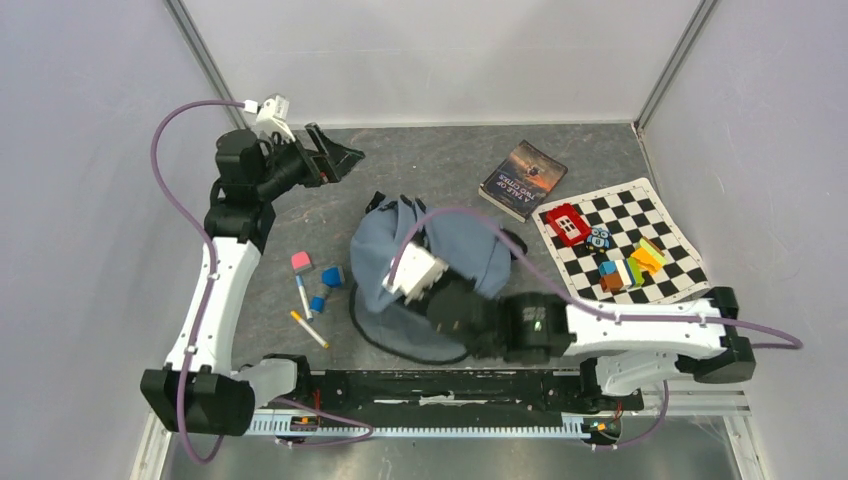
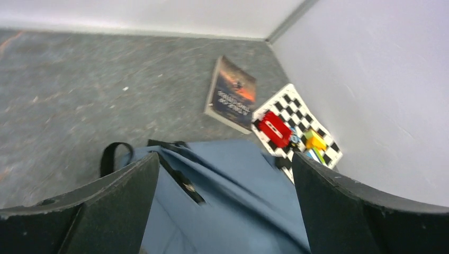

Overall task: Pack the student bag
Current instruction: Adjust the student bag at the center of the board.

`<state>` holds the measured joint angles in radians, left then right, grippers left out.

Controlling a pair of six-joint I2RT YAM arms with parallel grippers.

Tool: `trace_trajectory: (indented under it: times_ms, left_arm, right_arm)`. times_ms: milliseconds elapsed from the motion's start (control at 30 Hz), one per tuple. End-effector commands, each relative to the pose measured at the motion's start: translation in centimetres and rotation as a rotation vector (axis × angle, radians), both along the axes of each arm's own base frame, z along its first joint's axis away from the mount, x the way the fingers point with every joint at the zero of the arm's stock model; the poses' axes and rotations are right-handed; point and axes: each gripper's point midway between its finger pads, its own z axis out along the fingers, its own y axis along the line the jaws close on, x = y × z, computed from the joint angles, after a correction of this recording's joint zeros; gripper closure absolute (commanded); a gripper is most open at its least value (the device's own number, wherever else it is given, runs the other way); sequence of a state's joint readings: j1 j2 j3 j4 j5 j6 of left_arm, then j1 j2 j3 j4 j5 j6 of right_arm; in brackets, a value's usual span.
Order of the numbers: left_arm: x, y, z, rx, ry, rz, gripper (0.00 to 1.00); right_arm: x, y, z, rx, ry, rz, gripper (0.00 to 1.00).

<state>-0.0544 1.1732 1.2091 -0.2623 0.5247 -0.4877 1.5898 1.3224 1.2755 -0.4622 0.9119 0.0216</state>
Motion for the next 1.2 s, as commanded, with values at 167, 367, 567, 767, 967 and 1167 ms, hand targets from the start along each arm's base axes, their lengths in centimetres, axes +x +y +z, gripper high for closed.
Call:
trace_trajectory:
  times_ms: [167,367,567,767,967,1167]
  left_arm:
    - [-5.8,-5.3,4.6,0.057,-0.328,-0.395,0.00]
    - [-6.0,-7.1,6.0,0.091,-0.398,-0.443,0.00]
    - [-2.7,-6.1,7.8,0.175,-0.397,-0.301,0.00]
    - [2.0,-3.9,7.3,0.302,-0.335,-0.136,0.00]
    - [4.2,-3.1,5.4,0.401,-0.256,-0.111,0.09]
    - [5.1,-2.9,2.9,0.442,-0.190,-0.114,0.00]
  right_arm:
    - [11.6,-1.1,10.1,0.065,-0.205,-0.034,1.00]
    - [16.6,-0.3,16.6,0.147,-0.289,-0.068,1.00]
    - [20.8,1.4,22.4,0.197,-0.393,-0.114,1.00]
    - [23.3,0.8,25.0,0.328,-0.415,-0.086,1.00]
    - [26.5,-0.8,23.5,0.381,-0.368,-0.126,1.00]
    - [28.1,-0.9,22.7,0.401,-0.356,-0.063,1.00]
